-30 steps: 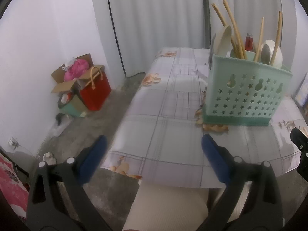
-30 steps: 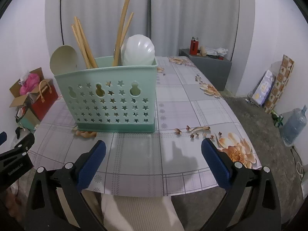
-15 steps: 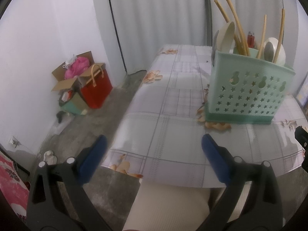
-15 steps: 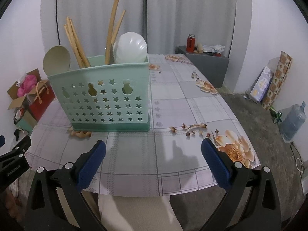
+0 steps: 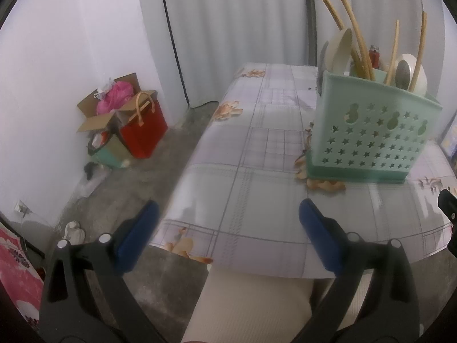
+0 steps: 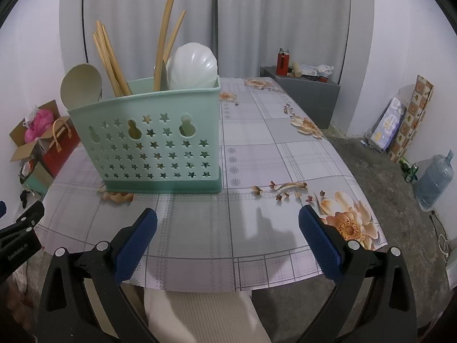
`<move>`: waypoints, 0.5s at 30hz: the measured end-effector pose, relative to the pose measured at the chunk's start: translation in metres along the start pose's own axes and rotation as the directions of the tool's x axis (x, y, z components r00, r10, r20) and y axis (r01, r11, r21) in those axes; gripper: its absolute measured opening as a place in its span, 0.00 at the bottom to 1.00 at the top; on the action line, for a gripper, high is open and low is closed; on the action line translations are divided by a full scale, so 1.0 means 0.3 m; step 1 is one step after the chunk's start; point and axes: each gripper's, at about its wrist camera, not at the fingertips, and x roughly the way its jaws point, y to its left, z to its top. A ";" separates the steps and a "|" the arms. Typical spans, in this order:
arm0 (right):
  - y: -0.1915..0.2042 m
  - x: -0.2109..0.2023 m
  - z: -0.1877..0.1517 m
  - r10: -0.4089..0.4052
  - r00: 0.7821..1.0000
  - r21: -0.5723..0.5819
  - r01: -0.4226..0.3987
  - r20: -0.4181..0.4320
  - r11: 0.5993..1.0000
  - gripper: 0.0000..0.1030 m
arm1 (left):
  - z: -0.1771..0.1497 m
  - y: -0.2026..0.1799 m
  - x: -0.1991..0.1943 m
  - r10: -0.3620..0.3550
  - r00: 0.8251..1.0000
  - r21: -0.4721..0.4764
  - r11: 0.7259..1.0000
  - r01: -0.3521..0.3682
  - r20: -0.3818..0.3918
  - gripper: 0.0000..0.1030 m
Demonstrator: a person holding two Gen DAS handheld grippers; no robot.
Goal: Organize utensils
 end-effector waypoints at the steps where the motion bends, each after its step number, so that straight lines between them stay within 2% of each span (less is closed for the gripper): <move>1: 0.000 0.000 0.000 0.000 1.000 0.000 0.000 0.000 1.000 0.94 | -0.001 -0.001 0.000 0.000 1.000 0.000 1.000 0.000 -0.001 0.92; 15: -0.003 0.002 -0.001 0.001 1.000 0.000 -0.001 -0.002 1.000 0.94 | -0.005 0.010 -0.001 -0.001 1.000 -0.004 1.000 0.001 -0.007 0.92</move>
